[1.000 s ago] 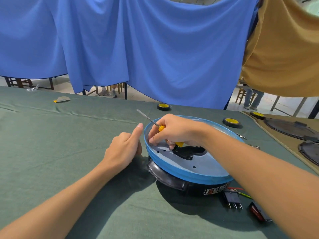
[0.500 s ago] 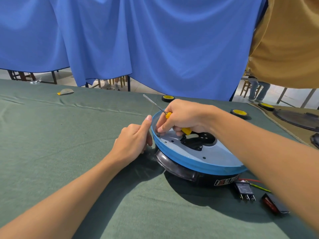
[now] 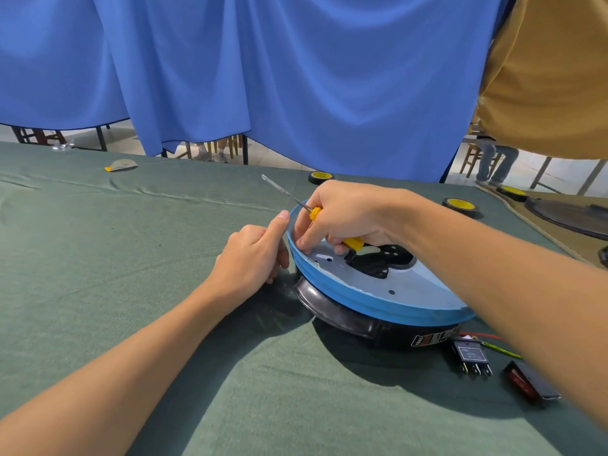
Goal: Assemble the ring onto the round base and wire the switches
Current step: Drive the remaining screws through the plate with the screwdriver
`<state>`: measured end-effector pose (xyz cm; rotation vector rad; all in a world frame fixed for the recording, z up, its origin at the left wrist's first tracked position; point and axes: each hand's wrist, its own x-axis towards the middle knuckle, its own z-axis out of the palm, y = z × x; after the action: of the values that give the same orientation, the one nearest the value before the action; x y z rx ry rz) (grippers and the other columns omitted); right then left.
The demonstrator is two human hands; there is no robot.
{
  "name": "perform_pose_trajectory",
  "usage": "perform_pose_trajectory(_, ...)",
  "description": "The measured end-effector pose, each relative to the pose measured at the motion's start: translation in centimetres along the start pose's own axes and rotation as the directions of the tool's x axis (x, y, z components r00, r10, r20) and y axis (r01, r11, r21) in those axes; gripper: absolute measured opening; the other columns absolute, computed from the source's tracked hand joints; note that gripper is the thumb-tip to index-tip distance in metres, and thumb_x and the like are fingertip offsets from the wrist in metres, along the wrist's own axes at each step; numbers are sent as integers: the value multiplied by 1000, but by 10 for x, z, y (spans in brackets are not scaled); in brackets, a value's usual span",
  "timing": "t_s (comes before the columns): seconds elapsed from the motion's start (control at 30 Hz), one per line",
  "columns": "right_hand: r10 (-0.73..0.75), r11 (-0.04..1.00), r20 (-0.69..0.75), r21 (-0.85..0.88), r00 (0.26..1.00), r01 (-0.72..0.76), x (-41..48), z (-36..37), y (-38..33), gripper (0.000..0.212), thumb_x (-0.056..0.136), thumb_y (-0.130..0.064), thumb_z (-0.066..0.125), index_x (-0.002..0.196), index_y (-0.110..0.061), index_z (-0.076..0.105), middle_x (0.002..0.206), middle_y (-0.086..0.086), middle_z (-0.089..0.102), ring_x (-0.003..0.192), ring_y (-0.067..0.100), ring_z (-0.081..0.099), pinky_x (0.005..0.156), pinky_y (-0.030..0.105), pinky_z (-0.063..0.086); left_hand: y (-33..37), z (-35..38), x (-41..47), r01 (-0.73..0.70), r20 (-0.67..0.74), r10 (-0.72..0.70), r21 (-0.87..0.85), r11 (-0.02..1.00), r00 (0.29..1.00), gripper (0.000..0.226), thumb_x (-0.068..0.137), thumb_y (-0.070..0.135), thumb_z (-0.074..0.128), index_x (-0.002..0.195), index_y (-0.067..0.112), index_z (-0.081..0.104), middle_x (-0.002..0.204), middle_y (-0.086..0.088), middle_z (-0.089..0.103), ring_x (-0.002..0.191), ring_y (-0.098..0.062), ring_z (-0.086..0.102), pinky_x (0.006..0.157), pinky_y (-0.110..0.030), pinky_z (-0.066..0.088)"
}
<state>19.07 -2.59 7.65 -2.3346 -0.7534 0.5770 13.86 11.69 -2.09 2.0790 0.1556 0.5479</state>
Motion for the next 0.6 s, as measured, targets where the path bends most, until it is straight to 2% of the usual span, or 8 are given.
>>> perform_pose_trajectory(0.2, 126, 978, 58, 158, 990, -134, 3, -2, 0, 12, 84, 4, 67, 75, -3, 67, 64, 10, 64, 44, 10, 40, 42, 19, 35, -2, 1, 0, -15, 7, 15, 4, 1000, 1000, 73, 99, 58, 31, 43, 23, 61, 40, 2, 56, 52, -16, 59, 81, -45, 51)
perform_pose_trajectory(0.3, 200, 968, 101, 133, 975, -213, 6, -3, -6, 13, 86, 5, 65, 76, -4, 66, 62, 9, 60, 42, 9, 38, 42, 16, 34, -2, 1, 1, -28, 11, 28, -1, 1000, 1000, 73, 100, 57, 31, 42, 24, 61, 40, 2, 56, 50, -14, 58, 78, -43, 50)
perform_pose_trajectory(0.37, 201, 975, 110, 75, 973, -210, 6, -4, -12, 13, 86, 5, 65, 76, -3, 66, 61, 7, 58, 37, 10, 37, 41, 15, 35, -2, 1, 0, -38, 10, 38, -8, 999, 999, 74, 101, 55, 31, 40, 25, 61, 40, 2, 55, 49, -15, 57, 75, -42, 49)
perform_pose_trajectory(0.47, 42, 989, 15, -140, 999, -40, 3, -5, -15, 13, 81, -1, 73, 72, -9, 70, 59, 2, 60, 46, 12, 45, 43, 16, 42, -2, 1, 0, -53, 14, 54, -16, 998, 998, 76, 102, 54, 31, 37, 26, 60, 40, 2, 55, 49, -14, 58, 71, -38, 48)
perform_pose_trajectory(0.6, -225, 838, -39, -517, 973, 174, -5, -1, -16, 8, 78, -14, 77, 77, -22, 73, 71, -6, 67, 64, 11, 57, 48, 19, 45, -2, 1, 0, -56, 7, 56, 2, 998, 998, 76, 102, 51, 31, 37, 25, 59, 39, 2, 55, 48, -12, 56, 70, -38, 47)
